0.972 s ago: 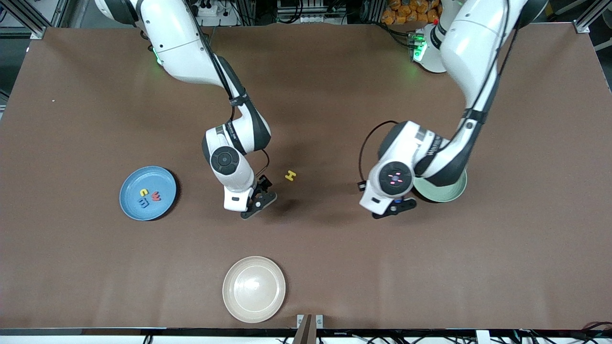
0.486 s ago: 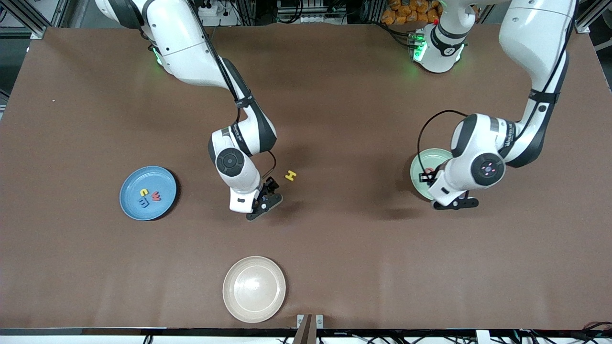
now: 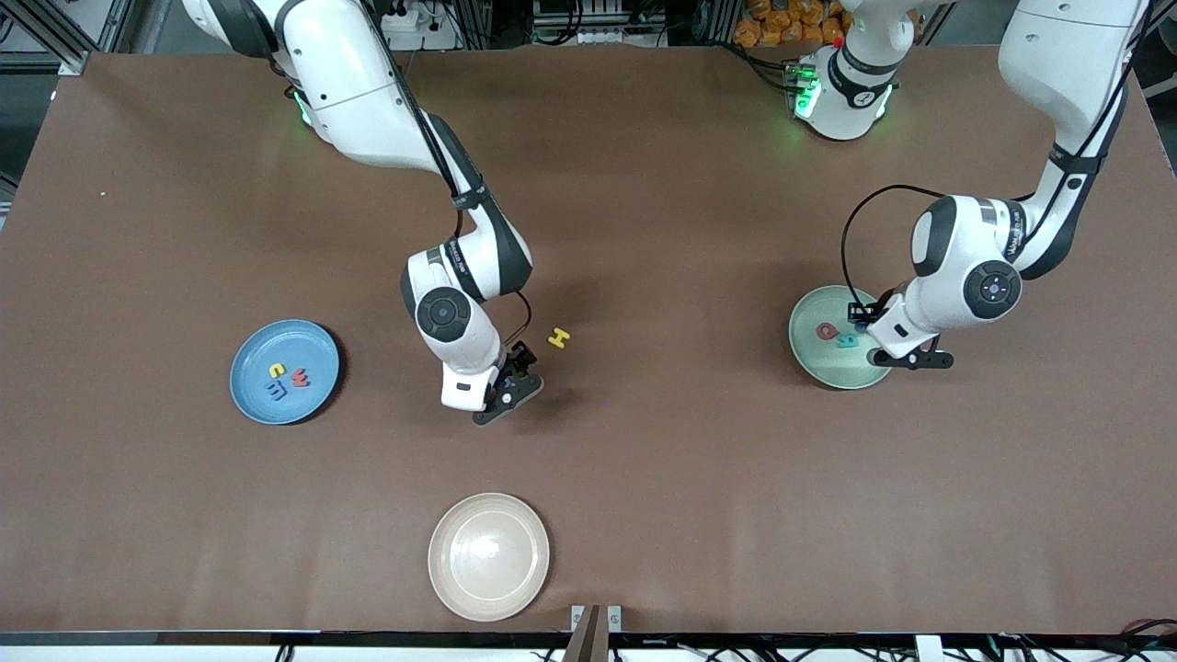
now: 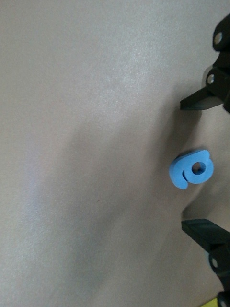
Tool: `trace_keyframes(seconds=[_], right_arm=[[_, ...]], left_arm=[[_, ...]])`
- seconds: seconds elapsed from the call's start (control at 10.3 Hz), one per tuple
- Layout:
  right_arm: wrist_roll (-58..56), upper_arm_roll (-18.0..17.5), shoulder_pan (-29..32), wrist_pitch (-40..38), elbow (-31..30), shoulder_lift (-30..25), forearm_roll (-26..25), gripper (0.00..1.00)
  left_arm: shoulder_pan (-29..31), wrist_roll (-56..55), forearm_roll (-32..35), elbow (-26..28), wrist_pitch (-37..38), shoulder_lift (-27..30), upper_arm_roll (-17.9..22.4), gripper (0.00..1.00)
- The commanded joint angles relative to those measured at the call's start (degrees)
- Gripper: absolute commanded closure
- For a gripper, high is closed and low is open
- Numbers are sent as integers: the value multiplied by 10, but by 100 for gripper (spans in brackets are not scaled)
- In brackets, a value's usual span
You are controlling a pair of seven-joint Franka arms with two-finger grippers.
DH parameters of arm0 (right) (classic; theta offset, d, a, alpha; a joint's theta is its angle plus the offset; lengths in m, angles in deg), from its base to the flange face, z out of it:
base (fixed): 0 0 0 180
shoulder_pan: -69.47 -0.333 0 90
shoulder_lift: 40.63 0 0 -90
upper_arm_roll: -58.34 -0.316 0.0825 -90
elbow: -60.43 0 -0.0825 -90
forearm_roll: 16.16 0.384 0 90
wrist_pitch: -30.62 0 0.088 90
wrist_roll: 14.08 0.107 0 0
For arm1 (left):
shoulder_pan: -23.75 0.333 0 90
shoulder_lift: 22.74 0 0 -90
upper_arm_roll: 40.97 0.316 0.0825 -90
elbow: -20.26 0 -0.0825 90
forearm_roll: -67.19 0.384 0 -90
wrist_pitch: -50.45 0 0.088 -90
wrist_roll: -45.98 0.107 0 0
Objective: Sort upper and lower case letters into plates
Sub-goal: 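Place blue M on the green plate while the right gripper grasps blue a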
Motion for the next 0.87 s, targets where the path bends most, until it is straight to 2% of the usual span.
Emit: trace_keyframes(seconds=[0.0,0.1,0.19,0.29,0.58,0.78], right_arm=[[9,0,0,-12,9,3,9,0],[7,1,0,-13,7,3,8,0],[3,1,2,-17,7,3,4,75],[8,1,-2,-18,8,3,4,100],[9,1,-2,-18,8,2,4,100],[9,4,10,-18,12,-11,5,100]], left_arm=[[1,11,-12,21,-7,23,-14,3],[-1,4,-12,19,-7,24,-19,0],[-1,-10,-14,14,-7,23,-35,0],[-5,-50,-14,4,-6,21,-53,0],[-51,-265,-15,-71,-4,-29,-113,0],[-116,-410,-15,-132,-4,-75,-119,0]])
